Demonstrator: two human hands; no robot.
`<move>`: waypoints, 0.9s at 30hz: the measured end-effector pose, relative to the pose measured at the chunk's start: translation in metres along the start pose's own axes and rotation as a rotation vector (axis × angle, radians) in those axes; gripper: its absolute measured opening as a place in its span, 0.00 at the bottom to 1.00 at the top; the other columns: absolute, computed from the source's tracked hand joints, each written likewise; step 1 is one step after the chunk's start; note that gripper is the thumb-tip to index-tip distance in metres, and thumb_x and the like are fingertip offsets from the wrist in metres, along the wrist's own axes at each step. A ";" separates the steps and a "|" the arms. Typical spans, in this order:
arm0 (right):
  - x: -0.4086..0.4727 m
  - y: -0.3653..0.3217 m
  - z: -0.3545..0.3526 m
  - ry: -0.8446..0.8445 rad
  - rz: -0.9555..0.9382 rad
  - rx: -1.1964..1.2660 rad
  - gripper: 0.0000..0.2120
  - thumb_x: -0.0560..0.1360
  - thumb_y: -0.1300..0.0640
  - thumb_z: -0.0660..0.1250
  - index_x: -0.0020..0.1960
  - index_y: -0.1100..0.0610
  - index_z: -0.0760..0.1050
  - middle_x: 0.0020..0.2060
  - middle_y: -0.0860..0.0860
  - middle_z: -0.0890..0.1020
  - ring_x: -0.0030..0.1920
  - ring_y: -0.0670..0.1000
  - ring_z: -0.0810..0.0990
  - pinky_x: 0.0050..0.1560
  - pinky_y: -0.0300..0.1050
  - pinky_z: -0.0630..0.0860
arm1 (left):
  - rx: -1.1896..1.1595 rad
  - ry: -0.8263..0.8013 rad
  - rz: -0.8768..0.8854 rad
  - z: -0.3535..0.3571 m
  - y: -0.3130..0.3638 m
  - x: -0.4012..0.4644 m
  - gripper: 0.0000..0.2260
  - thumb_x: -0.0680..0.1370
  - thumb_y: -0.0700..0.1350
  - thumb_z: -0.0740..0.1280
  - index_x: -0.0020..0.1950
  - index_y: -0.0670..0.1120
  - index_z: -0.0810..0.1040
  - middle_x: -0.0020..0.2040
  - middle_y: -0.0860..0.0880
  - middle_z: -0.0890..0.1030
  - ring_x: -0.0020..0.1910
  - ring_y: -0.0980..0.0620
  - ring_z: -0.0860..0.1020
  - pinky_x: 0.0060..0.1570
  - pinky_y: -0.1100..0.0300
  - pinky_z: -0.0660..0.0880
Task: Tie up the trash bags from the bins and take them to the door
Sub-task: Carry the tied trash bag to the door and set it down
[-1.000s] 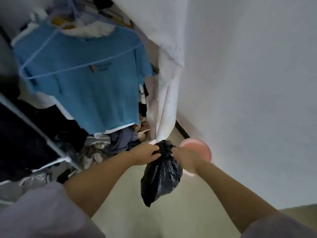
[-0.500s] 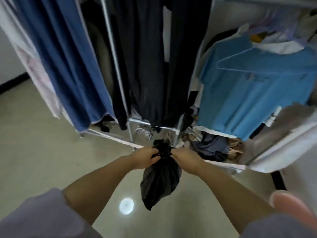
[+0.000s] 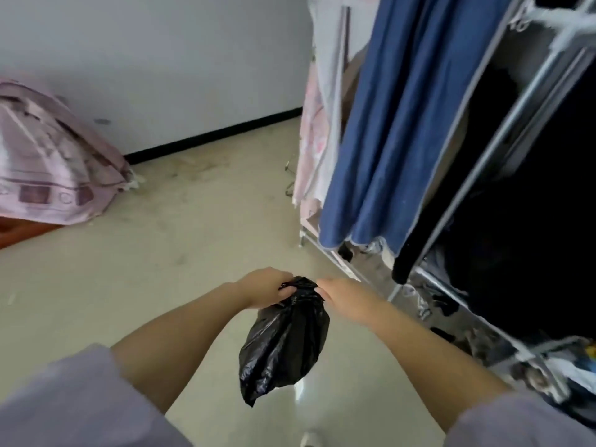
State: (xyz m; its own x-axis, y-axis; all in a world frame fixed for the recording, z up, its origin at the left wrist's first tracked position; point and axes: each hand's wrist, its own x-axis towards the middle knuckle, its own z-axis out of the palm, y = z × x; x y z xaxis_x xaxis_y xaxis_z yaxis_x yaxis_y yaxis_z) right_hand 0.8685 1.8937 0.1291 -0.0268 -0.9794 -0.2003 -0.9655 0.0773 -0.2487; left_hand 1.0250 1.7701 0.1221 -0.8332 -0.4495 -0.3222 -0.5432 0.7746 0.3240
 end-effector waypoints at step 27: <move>0.572 0.042 -0.084 -0.127 -0.332 -0.047 0.14 0.82 0.52 0.50 0.50 0.60 0.70 0.45 0.58 0.78 0.42 0.56 0.73 0.42 0.48 0.66 | -0.132 0.100 -0.319 -0.199 -0.374 0.262 0.13 0.81 0.50 0.57 0.50 0.41 0.73 0.47 0.40 0.79 0.41 0.47 0.70 0.40 0.56 0.65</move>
State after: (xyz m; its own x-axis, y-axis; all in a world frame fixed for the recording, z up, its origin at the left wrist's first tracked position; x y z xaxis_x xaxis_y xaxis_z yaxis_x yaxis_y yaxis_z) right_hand 0.7911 1.3210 0.0834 0.3203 -0.9183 -0.2325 -0.9269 -0.2531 -0.2771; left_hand 0.9893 1.2744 0.0939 -0.6224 -0.7054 -0.3391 -0.7806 0.5274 0.3356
